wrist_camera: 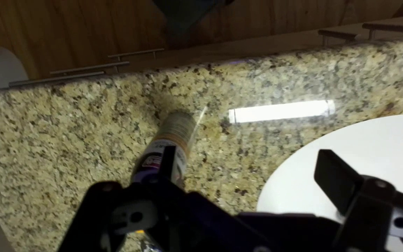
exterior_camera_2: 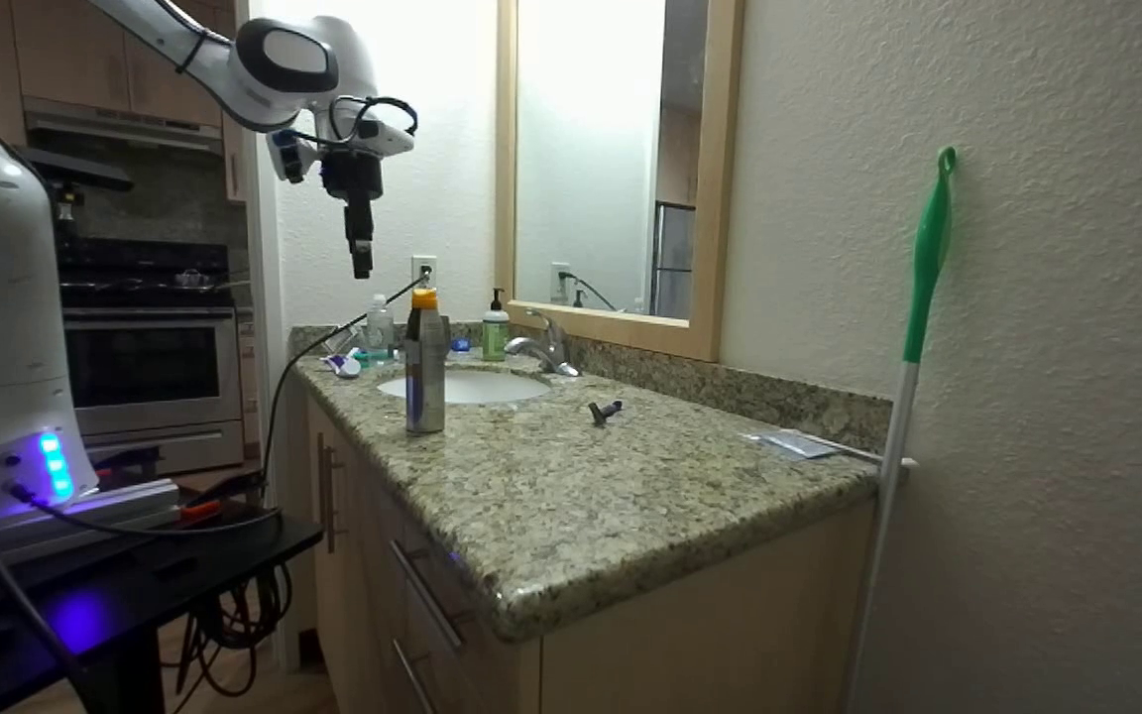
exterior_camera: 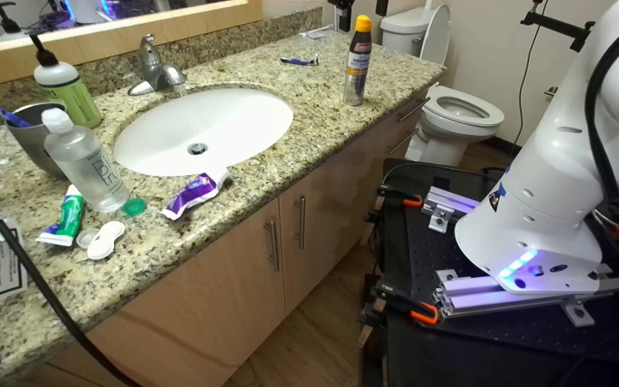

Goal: Move the bottle with the yellow lid to the upper right corner of the counter

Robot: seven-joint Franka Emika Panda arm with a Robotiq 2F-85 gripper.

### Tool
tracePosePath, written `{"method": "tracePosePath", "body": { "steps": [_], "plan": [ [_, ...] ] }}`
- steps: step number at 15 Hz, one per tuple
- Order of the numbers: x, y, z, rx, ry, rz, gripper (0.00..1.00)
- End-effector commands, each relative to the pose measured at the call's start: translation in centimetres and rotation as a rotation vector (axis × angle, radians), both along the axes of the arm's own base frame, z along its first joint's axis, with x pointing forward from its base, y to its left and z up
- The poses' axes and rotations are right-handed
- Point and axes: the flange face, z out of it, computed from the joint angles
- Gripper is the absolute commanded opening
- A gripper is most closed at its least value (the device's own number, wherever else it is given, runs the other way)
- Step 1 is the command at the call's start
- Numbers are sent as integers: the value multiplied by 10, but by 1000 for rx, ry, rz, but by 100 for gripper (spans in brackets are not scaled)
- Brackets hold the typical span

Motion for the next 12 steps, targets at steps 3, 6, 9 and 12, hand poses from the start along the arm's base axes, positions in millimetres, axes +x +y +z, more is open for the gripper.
{"method": "tracePosePath", "body": {
  "steps": [3, 6, 9, 12],
  "plan": [
    [-37, -90, -13, 159, 30, -270, 100],
    [-42, -90, -12, 170, -1, -283, 100],
    [-41, -95, -15, 152, 5, -337, 100],
    [-33, -101, -45, 37, 86, -442, 100]
  ]
}}
